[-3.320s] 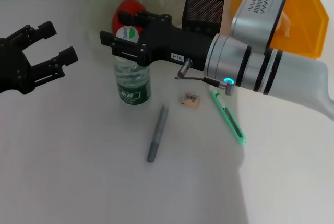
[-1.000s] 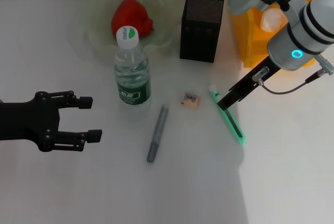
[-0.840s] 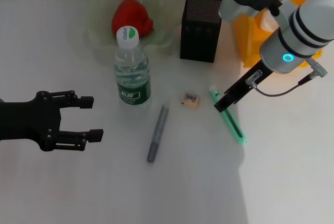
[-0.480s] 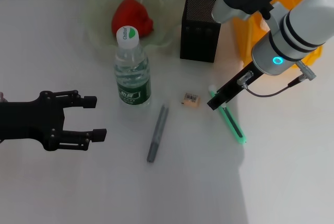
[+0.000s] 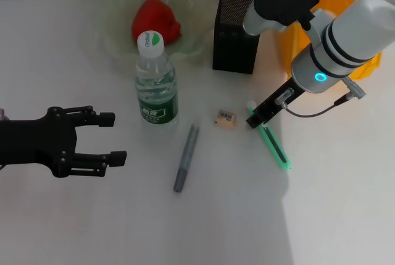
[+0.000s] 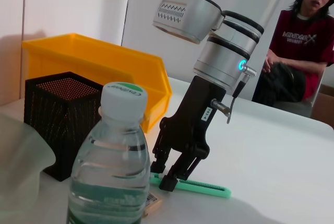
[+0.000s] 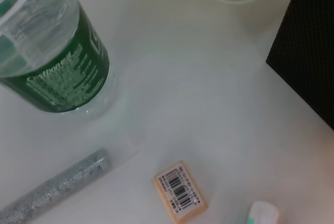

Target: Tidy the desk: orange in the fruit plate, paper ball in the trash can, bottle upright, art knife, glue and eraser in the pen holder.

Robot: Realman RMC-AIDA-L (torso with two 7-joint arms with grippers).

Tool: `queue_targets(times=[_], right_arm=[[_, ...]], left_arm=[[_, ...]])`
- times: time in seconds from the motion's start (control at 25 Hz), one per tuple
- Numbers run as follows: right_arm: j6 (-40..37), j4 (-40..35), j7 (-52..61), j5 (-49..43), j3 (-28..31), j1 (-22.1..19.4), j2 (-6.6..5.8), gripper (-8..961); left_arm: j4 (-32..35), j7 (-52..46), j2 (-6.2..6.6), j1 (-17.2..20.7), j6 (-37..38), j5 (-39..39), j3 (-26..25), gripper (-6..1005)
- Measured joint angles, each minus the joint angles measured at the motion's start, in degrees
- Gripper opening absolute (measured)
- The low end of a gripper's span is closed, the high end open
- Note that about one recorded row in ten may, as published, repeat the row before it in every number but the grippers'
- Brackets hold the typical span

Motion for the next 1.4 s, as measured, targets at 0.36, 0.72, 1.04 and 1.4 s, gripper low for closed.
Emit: queue_targets(times=[0.36, 0.72, 1.04, 1.4], right_arm=[[0.14, 0.19, -0.04, -0.35, -0.33, 0.00, 0.04, 256], [-4.34, -10.02, 0.26, -0.39, 0.29, -3.96, -0.20, 184], [-9.59, -41.15, 0.07, 6.76, 10.94, -16.79, -0.37, 169], [12.22, -25.92, -29.76, 46.22, 18.95, -22.87, -0.49, 175]], left_arm=[[-0.07, 0.00, -0.21, 0.02, -0.91, -0.03, 0.00, 845], [0.03, 0.00, -0.26, -0.03, -1.36, -0.31, 0.00, 844], [0.01, 0.00, -0.27, -0.14, -1.35, -0.47, -0.08, 845], [0.00, 0.00, -0.43, -0.59, -1.42, -0.60, -0.09, 846]])
